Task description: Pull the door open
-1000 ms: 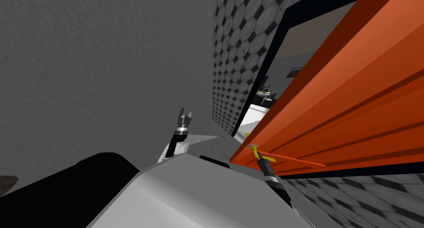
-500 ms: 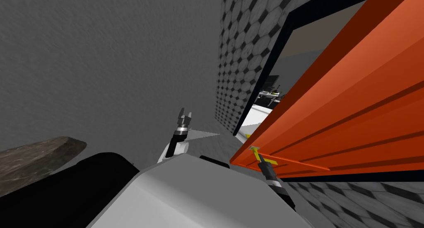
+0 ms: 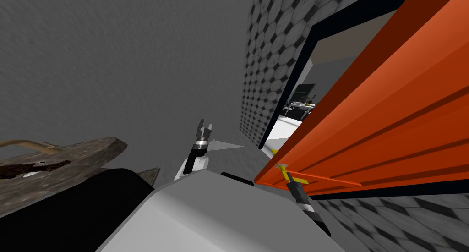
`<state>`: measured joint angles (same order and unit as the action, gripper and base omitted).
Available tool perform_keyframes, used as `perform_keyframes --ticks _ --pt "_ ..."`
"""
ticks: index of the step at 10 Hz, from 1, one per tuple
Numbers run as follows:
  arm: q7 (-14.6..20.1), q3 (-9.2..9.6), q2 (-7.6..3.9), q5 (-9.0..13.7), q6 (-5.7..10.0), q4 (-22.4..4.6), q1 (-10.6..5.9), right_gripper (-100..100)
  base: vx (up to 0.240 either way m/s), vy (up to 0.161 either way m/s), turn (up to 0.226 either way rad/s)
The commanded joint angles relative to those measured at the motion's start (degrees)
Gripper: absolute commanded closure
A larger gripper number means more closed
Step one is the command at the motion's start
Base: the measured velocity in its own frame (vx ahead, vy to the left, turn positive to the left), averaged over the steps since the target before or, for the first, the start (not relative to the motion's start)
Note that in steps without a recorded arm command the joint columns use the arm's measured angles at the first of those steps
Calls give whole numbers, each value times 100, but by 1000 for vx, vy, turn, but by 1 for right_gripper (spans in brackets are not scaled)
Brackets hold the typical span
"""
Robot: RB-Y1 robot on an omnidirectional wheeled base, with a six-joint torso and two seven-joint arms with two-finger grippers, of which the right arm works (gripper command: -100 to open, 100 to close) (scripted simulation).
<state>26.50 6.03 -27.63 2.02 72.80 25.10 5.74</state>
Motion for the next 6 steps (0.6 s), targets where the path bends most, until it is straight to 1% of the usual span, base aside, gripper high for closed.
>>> perform_keyframes --ticks 1,2,3,4,6 --pt "13 -19 -60 24 22 111 111 100 -106 -34 131" --pt "21 -15 -69 24 54 97 125 100 -167 -65 169" --pt "12 -11 -47 18 16 100 99 100 -68 -26 44" --pt "-3 35 -33 31 -37 115 44 100 -134 -34 117" --pt "-21 81 -21 50 -98 117 -25 100 -196 -47 112"
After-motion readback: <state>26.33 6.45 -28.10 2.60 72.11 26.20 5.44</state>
